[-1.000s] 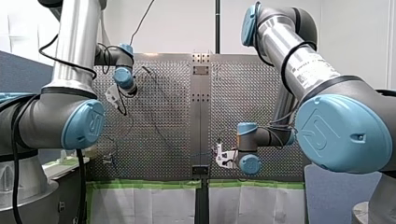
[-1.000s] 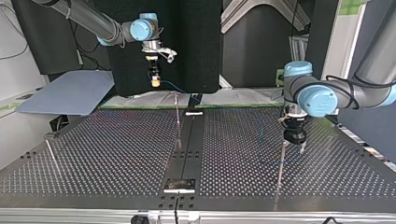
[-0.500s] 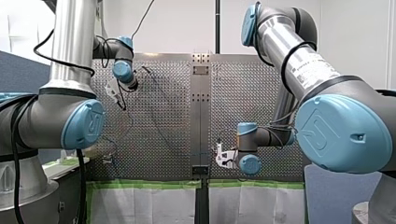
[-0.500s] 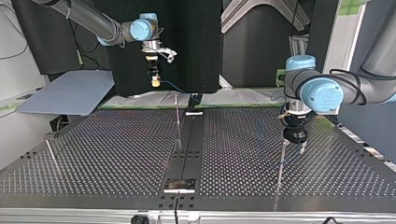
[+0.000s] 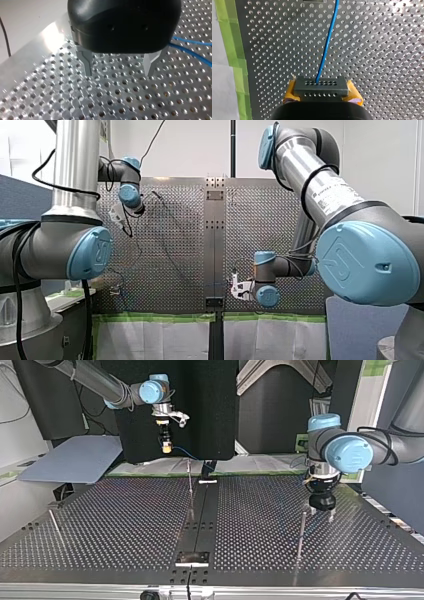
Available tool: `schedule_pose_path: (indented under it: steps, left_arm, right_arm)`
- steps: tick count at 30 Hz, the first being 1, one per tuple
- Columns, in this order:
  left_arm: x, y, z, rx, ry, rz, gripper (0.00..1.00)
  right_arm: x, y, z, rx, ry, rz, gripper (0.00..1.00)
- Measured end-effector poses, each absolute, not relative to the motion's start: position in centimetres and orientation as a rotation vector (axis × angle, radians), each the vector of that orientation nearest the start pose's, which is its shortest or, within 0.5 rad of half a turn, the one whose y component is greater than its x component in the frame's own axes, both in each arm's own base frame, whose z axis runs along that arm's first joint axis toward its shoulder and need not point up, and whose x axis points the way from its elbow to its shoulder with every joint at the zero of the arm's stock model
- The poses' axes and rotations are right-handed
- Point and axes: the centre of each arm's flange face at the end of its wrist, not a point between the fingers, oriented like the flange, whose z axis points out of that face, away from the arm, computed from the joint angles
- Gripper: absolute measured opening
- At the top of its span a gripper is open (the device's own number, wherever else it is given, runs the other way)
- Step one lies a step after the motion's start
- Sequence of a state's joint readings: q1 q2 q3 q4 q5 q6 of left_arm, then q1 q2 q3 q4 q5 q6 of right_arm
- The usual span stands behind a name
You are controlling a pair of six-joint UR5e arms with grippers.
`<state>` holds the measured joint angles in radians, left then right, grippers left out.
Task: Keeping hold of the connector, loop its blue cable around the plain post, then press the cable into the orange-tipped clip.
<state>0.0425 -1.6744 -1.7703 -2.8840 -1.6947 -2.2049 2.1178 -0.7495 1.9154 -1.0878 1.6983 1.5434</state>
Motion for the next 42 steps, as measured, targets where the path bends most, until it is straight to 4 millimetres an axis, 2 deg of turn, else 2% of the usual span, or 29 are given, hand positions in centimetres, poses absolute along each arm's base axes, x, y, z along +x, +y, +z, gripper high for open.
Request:
schedule_pose_path:
  steps: [5, 14, 21, 29, 35, 38, 42]
  left_arm:
    - [51.3, -10.3, 37.1, -0.616, 1.493, -0.372, 1.0]
    - [50.6, -11.4, 36.8, -0.577, 1.537, -0.409, 1.0]
    - [48.7, -11.3, 37.1, -0.573, 1.519, -0.407, 1.0]
    - [46.4, -11.6, 38.4, -0.549, 1.505, -0.405, 1.0]
    - [44.7, -11.6, 39.8, -0.522, 1.507, -0.381, 1.0]
    - [43.9, -11.7, 41.3, -0.491, 1.505, -0.368, 1.0]
    - [42.8, -11.7, 44.3, -0.456, 1.478, -0.336, 1.0]
  right_arm:
    - [39.2, -41.3, -1.5, 1.589, -0.99, 1.437, 0.0]
    - [39.3, -41.3, -1.5, 1.587, -0.989, 1.439, 0.0]
    - [39.3, -41.3, -1.5, 1.586, -0.989, 1.44, 0.0]
    - [39.3, -41.3, -1.5, 1.587, -0.989, 1.44, 0.0]
    - [39.3, -41.3, -1.5, 1.586, -0.989, 1.44, 0.0]
    - [39.3, -41.3, -1.5, 1.586, -0.989, 1.44, 0.0]
    - [39.3, -41.3, -1.5, 1.584, -0.987, 1.443, 0.0]
